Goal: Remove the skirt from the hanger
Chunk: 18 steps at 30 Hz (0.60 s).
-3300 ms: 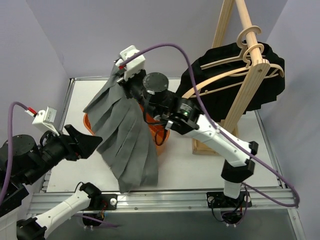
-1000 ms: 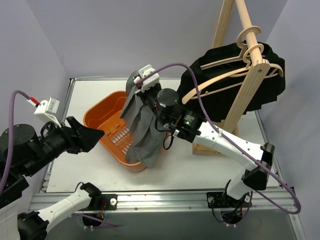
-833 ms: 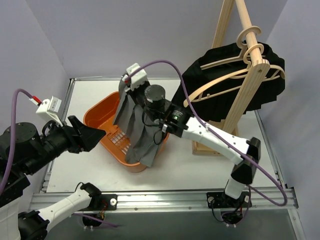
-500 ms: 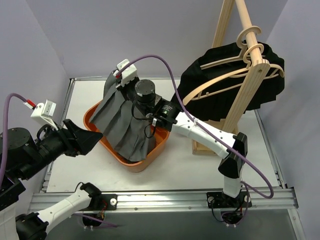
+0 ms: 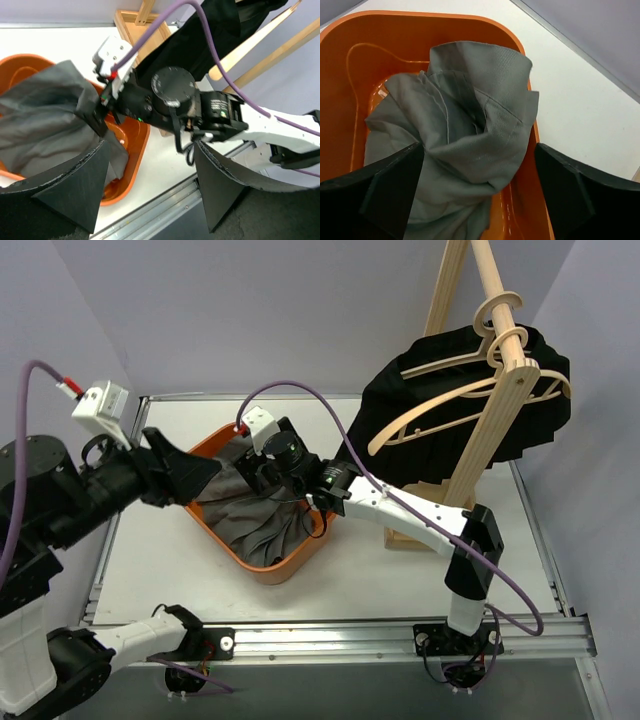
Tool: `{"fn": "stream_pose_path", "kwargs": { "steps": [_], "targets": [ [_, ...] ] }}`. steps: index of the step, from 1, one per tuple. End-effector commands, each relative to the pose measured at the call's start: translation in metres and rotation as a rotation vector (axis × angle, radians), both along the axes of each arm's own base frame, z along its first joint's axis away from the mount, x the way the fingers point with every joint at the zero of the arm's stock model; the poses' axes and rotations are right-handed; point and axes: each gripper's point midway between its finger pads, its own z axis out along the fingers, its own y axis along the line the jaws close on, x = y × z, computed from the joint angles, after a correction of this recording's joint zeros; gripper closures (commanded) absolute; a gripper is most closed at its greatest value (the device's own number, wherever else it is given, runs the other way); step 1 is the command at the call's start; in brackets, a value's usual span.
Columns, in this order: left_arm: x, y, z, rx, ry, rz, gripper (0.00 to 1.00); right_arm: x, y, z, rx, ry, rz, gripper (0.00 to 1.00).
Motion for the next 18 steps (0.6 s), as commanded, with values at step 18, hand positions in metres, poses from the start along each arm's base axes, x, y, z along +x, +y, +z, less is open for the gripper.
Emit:
{"fn": "stream_pose_path", "kwargs": {
  "steps": [18],
  "targets": [
    [0.123,-0.138,0.082,-0.117,-0.316,-0.244,0.23,-0.186,-0.143,0.042,0.176,0.356,-0.102,0.11]
  ]
}}
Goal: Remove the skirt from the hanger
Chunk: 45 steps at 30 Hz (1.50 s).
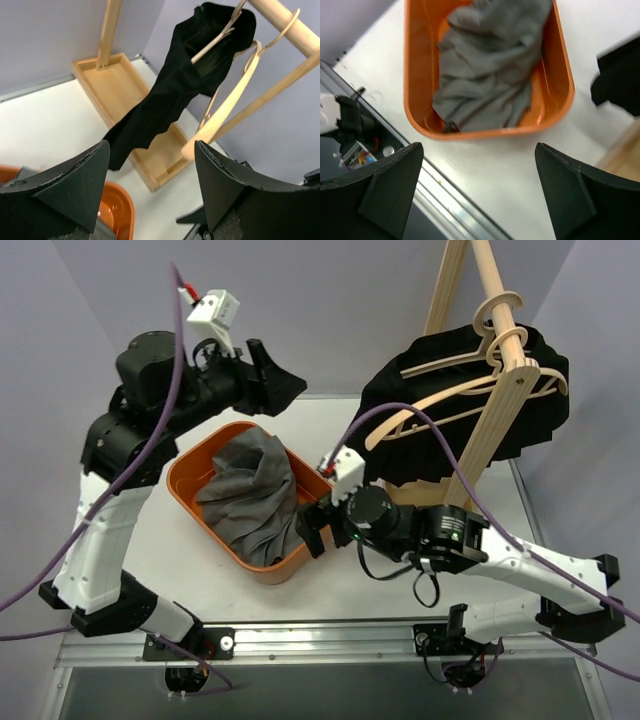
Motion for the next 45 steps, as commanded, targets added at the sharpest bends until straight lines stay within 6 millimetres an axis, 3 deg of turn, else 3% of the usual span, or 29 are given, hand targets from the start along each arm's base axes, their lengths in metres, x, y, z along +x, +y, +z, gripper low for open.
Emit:
{"fn": "stream_pose_path", "kwargs": {
  "steps": [1,3,4,6,11,16,23,32,40,45],
  "targets": [
    [0.019,-0.035,0.039,-0.093,-0.159,-0.09,0.23,-0.014,-0.043,-0.029,-0.001,0.159,-0.128,0.13],
    [0.028,-0.046,0.044,-0.106,-0.18,-0.109,0.23,-0.021,-0.06,-0.029,0.02,0.207,-0.172,0.19],
    [0.042,-0.059,0.033,-0.093,-0.168,-0.116,0.23,-0.023,-0.065,-0.027,0.03,0.218,-0.182,0.22],
    [0.057,-0.076,0.026,-0.089,-0.184,-0.145,0.23,-0.027,-0.078,-0.018,0.056,0.24,-0.211,0.33],
    [0.069,-0.107,0.009,-0.038,-0.247,-0.263,0.23,-0.033,-0.097,-0.012,0.095,0.27,-0.241,0.69],
    [0.056,-0.127,-0.015,0.072,-0.339,-0.436,0.16,-0.039,-0.111,-0.016,0.147,0.313,-0.278,0.71],
    [0.05,-0.137,-0.032,0.136,-0.41,-0.544,0.08,-0.041,-0.126,0.006,0.273,0.329,-0.311,0.71],
    [0.069,-0.15,-0.051,0.154,-0.394,-0.536,0.07,-0.041,-0.14,0.024,0.323,0.33,-0.341,0.76],
    [0.079,-0.163,-0.052,0.114,-0.41,-0.555,0.08,-0.04,-0.134,0.021,0.309,0.327,-0.336,0.81],
    [0.085,-0.175,-0.064,0.092,-0.37,-0.582,0.09,-0.035,-0.128,0.02,0.325,0.31,-0.344,0.81]
  ]
}}
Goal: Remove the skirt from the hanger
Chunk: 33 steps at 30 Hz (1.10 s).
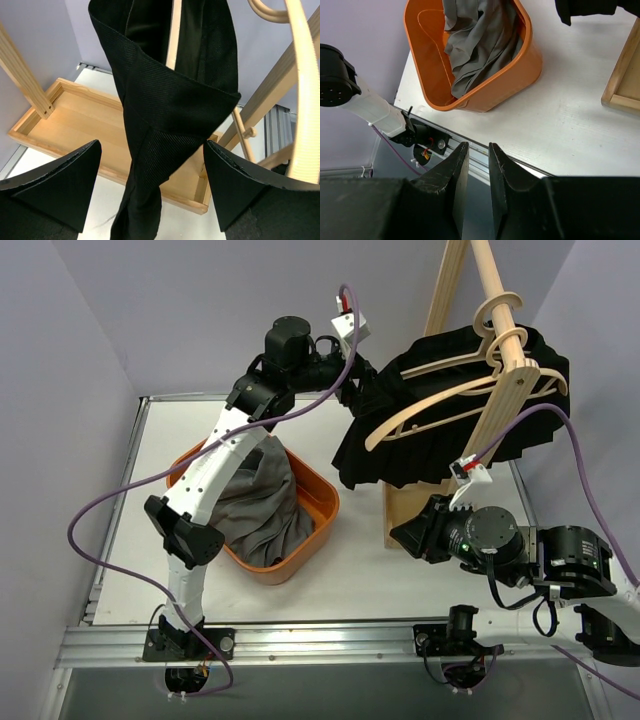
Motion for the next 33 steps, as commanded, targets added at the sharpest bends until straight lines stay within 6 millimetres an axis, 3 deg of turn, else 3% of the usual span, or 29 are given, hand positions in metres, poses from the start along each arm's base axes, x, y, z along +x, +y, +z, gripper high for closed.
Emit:
{"fn": "stream_pose_path", "kwargs": {
  "steps": [1,8,29,32,33],
  "targets": [
    [-0.005,-0.006,0.029,-0.083,-0.055,-0.052,0.09,0.01,0.005,0.0,0.0,-0.027,-0.045,0.81],
    [-0.005,-0.017,0.025,-0.113,-0.019,-0.087,0.09,0.013,0.013,-0.005,-0.025,-0.038,-0.029,0.81],
    [-0.012,-0.043,0.003,-0.092,0.046,-0.155,0.17,0.019,-0.005,0.009,0.024,-0.089,-0.088,0.81],
    [-0.011,-0.042,0.002,-0.085,0.048,-0.15,0.21,0.019,-0.008,0.011,0.031,-0.089,-0.098,0.82],
    [-0.011,-0.042,0.003,-0.085,0.051,-0.147,0.3,0.02,-0.009,0.011,0.029,-0.09,-0.1,0.82]
  ]
}}
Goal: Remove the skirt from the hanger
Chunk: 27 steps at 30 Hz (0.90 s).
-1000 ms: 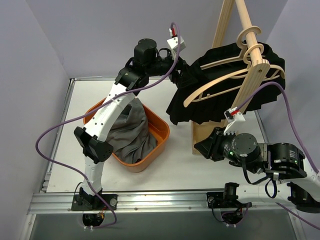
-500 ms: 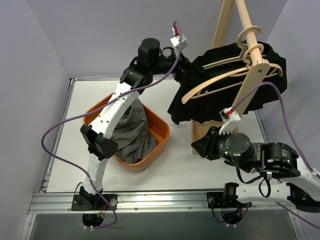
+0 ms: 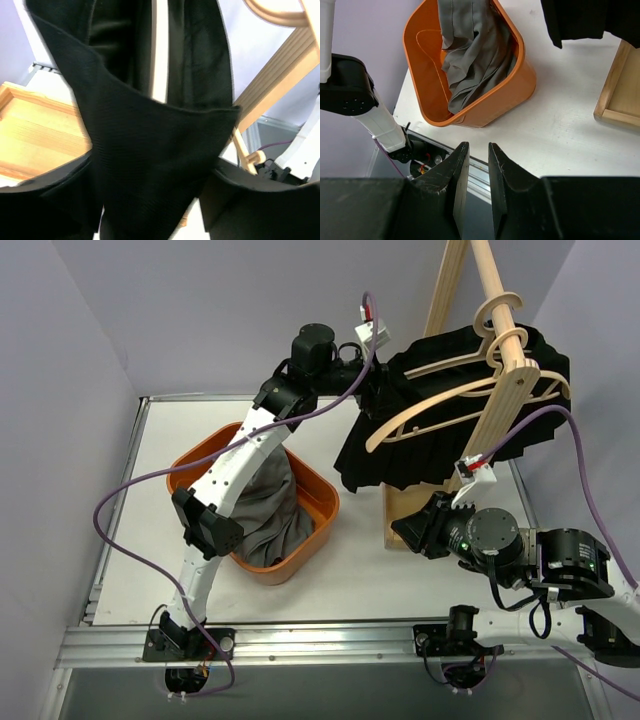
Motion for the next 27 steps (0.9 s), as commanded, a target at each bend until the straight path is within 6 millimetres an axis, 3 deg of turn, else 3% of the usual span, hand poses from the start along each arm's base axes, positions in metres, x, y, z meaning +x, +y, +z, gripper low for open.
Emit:
{"fn": "stream_pose_path", "kwargs": {
  "steps": [1,5,6,7,13,17,21,27],
  "targets": [
    [-0.005,0.004,0.027,-0.045,-0.063,0.0,0.35,0.007,-0.008,0.008,0.018,-0.029,-0.049,0.82],
    [-0.009,0.001,0.036,-0.076,-0.048,-0.002,0.66,0.007,-0.007,0.009,0.019,-0.029,-0.053,0.82],
    [-0.011,0.0,0.039,-0.086,-0.045,-0.006,0.85,0.007,-0.006,0.008,0.014,-0.029,-0.05,0.82],
    [-0.01,-0.001,0.039,-0.095,-0.022,-0.006,0.95,0.007,-0.006,0.008,0.015,-0.03,-0.048,0.82],
    [-0.018,-0.003,0.062,-0.186,0.005,-0.04,0.98,0.009,-0.002,0.009,0.0,-0.034,-0.042,0.82],
    [-0.022,0.0,0.093,-0.293,-0.011,-0.058,0.98,0.009,-0.003,0.012,0.003,-0.043,-0.045,0.83],
    [-0.024,0.008,0.118,-0.376,-0.032,-0.069,0.98,0.01,-0.007,0.015,0.011,-0.05,-0.055,0.83],
    [-0.022,0.024,0.136,-0.426,-0.025,-0.073,0.98,0.01,-0.011,0.017,0.016,-0.058,-0.062,0.83]
  ]
}}
